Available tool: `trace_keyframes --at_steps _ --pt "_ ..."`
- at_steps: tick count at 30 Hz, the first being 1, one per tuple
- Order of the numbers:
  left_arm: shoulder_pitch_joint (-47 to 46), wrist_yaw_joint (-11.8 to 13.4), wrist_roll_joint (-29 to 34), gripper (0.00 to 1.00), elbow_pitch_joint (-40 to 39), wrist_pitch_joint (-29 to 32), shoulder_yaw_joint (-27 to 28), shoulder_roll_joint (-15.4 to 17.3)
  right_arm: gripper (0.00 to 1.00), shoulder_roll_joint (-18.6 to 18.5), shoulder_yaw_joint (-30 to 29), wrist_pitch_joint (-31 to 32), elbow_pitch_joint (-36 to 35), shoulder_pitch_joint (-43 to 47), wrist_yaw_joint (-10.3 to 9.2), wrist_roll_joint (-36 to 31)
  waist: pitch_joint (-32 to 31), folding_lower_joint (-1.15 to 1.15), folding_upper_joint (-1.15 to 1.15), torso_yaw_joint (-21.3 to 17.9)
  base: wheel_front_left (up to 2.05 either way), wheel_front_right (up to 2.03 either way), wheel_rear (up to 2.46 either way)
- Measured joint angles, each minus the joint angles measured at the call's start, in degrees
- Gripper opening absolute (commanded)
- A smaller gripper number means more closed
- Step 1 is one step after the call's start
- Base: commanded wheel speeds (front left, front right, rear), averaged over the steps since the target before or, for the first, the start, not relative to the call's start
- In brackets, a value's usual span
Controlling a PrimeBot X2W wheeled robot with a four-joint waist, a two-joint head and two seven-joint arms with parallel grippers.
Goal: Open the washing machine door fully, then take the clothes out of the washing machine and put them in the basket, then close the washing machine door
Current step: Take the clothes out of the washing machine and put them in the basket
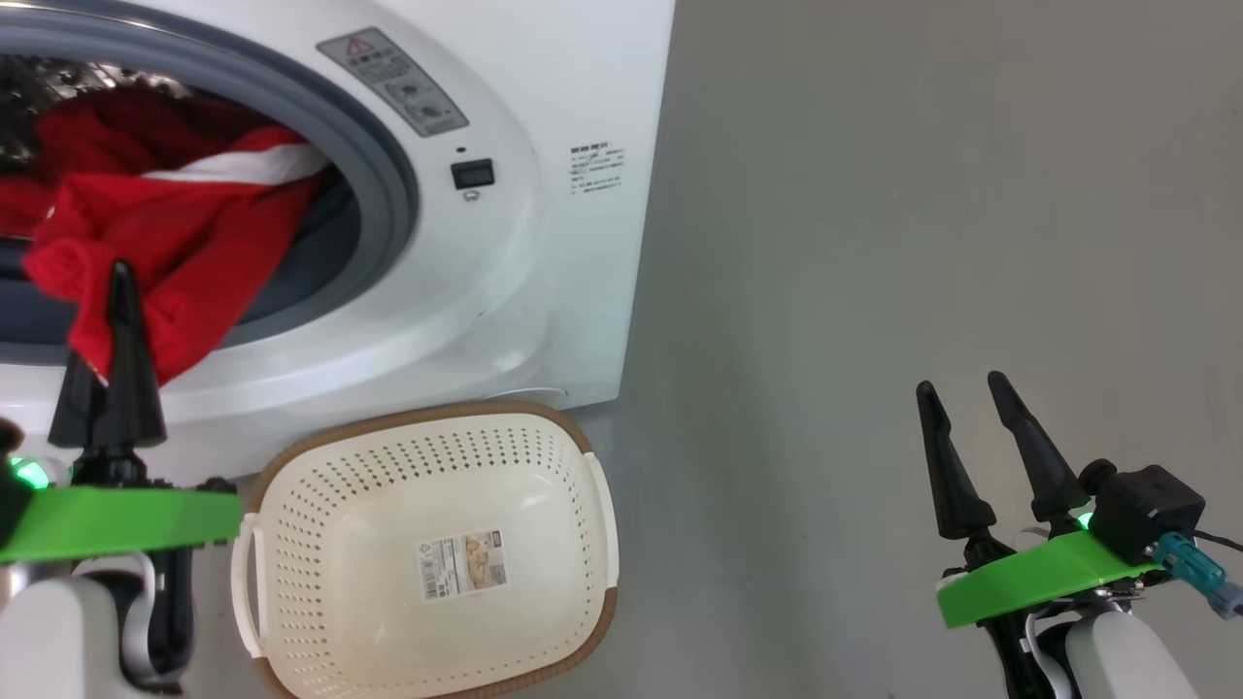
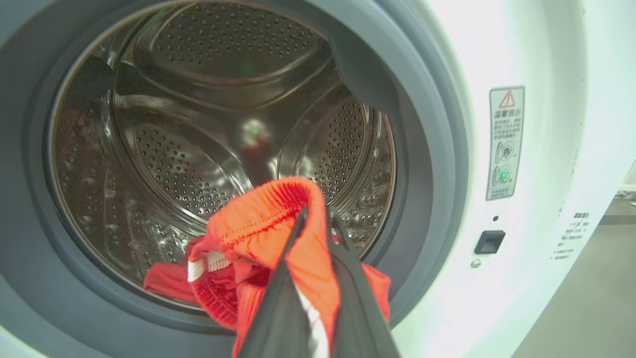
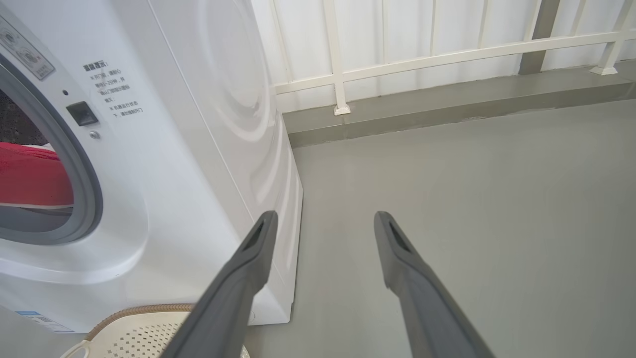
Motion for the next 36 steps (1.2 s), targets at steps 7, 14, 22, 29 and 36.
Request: trace_keyframes --at_steps 7,14,22,29,36 --pt "3.4 0.0 0.2 0.00 -9.3 0.0 1.7 -1.2 1.00 0.0 -0.8 0.0 -0.1 1.1 0.00 0.0 -0.8 0.00 0.00 0.7 0.00 0.00 0.00" --pt "3.7 0.0 0.7 0.00 -15.2 0.0 1.9 -1.8 1.00 0.0 -1.0 0.0 -0.1 1.1 0.00 0.0 -0.9 0.00 0.00 1.0 0.00 0.00 0.00" --pt "5.2 0.0 0.9 0.00 -12.1 0.0 1.4 -2.0 1.00 0.0 -0.7 0.0 -0.1 1.1 0.01 0.0 -0.9 0.00 0.00 0.6 0.00 0.00 0.00" --pt "7.6 0.0 0.7 0.00 -4.4 0.0 -1.2 -2.8 1.00 0.0 -0.5 0.0 -0.1 1.1 0.00 0.1 -0.1 0.00 0.00 0.5 0.00 0.00 0.00" --pt "6.5 0.0 0.7 0.00 5.5 0.0 -3.8 -2.4 1.00 0.0 -0.1 0.0 -0.5 0.7 0.00 0.3 2.3 0.00 0.00 0.5 0.00 0.00 0.00"
